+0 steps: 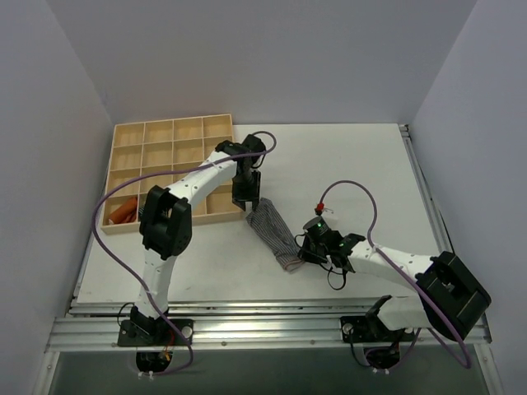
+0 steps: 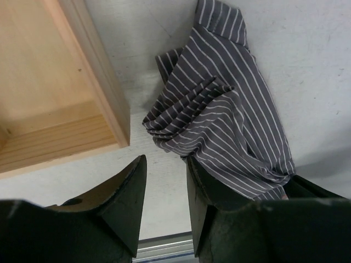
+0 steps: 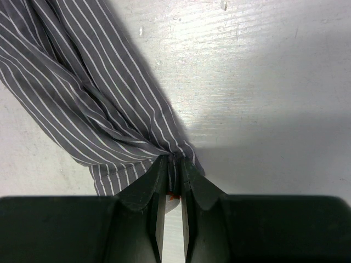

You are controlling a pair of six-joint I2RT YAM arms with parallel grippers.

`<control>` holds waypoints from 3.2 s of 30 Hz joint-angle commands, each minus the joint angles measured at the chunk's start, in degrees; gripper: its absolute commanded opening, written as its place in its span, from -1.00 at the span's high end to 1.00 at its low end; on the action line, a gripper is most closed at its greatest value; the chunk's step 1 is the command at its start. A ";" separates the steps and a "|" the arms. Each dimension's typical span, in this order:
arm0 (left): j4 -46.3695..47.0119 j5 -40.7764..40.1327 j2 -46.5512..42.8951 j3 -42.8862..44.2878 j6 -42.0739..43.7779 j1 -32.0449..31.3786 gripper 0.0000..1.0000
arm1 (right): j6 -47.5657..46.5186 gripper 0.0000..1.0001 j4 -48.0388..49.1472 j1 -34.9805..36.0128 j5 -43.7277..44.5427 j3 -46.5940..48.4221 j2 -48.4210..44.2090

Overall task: Roll the underwear
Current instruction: Fold the underwear

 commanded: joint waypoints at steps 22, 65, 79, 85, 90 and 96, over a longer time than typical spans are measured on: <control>1.43 5.92 12.22 14.92 -1.03 -2.56 0.03 | -0.92 1.00 -4.55 0.60 1.00 -1.22 1.44; 16.02 20.59 16.87 22.21 1.78 -0.01 0.92 | 0.58 1.00 -8.15 0.60 5.04 -1.13 -0.67; 12.15 8.31 7.05 15.03 8.37 3.41 0.07 | 1.10 1.00 -8.33 0.25 4.42 -0.69 0.03; 18.30 8.82 -1.57 0.44 12.77 3.86 0.04 | 0.49 1.00 -8.59 -1.50 3.46 -1.31 -0.58; 24.80 12.69 -4.12 -9.23 12.59 3.42 0.04 | -0.30 1.00 -8.68 -2.82 2.75 -1.22 -1.03; 25.17 13.66 -1.49 -9.25 14.52 0.52 0.05 | -1.01 1.00 -9.12 -3.26 2.75 -0.43 -0.59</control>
